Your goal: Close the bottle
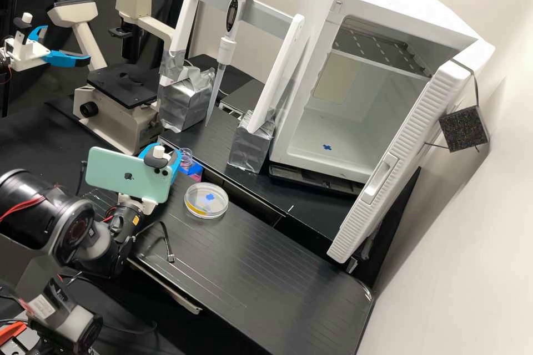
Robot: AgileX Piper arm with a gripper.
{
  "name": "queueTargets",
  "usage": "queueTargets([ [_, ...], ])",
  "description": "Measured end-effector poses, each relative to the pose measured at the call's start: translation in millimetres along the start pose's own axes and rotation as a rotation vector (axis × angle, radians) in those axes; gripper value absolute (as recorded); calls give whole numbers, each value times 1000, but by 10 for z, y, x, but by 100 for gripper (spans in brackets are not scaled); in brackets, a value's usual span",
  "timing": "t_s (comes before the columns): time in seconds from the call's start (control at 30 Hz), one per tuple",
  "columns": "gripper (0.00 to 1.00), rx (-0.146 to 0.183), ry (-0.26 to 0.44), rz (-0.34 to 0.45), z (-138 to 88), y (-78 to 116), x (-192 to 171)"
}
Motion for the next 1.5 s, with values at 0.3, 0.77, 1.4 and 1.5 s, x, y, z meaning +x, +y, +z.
queueTargets([
  [0.3,0,4,42,94,-93,215,380],
  [0.77,0,-14,-47,50,3,135,730],
  [1.4,0,-14,-68,34,97,43,641],
  [1.5,0,-17,-72,32,131,32,637],
])
